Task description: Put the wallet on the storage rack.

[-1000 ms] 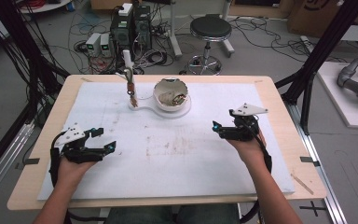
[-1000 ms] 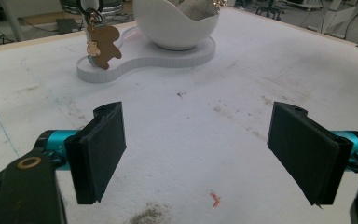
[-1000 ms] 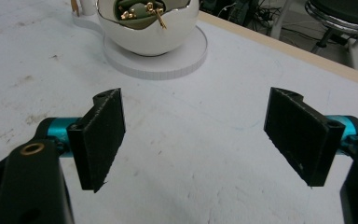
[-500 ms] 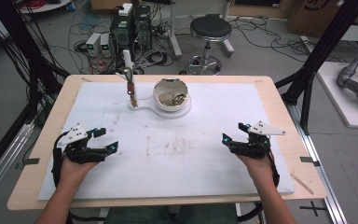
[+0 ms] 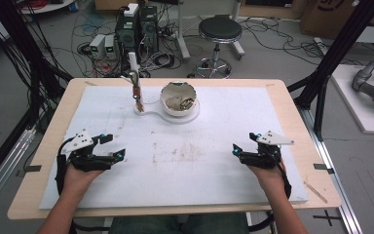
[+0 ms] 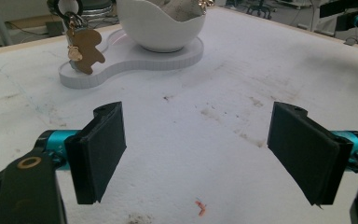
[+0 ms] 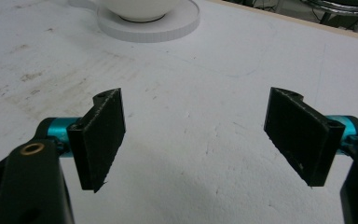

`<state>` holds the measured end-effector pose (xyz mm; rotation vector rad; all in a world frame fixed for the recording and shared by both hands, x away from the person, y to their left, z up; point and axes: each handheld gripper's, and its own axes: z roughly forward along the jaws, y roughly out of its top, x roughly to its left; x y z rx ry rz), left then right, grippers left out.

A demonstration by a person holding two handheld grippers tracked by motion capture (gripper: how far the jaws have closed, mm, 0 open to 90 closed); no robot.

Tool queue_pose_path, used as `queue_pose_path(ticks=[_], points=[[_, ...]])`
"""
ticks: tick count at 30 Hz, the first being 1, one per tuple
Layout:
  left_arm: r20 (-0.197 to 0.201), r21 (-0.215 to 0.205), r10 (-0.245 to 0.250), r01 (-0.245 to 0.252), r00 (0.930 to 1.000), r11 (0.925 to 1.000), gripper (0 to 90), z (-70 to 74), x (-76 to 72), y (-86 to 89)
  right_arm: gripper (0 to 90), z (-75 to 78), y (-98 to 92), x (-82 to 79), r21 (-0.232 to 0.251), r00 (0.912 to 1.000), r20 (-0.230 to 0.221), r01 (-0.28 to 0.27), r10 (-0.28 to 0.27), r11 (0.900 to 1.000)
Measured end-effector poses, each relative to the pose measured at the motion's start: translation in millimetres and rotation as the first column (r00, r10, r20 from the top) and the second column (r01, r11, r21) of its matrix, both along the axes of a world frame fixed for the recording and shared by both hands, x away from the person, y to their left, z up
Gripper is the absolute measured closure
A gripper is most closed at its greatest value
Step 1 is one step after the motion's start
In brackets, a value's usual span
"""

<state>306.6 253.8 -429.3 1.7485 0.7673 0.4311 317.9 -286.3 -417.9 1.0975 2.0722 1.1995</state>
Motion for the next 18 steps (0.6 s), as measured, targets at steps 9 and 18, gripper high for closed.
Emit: queue_pose_path(ticks=[9, 18], points=[[-0.003, 0.008, 0.019, -0.019, 0.9998, 0.9998, 19.2, 0.2, -0.9, 2.4, 20.9, -1.6, -1.1, 1.0, -0.003, 1.0000, 0.001, -0.001, 0.001, 1.000], [-0.001, 0.012, 0.020, -0.020, 0.9998, 0.9997, 19.2, 0.4, -0.7, 2.2, 20.9, -2.7, -1.1, 0.7, -0.013, 1.0000, -0.006, -0.002, 0.002, 1.000]])
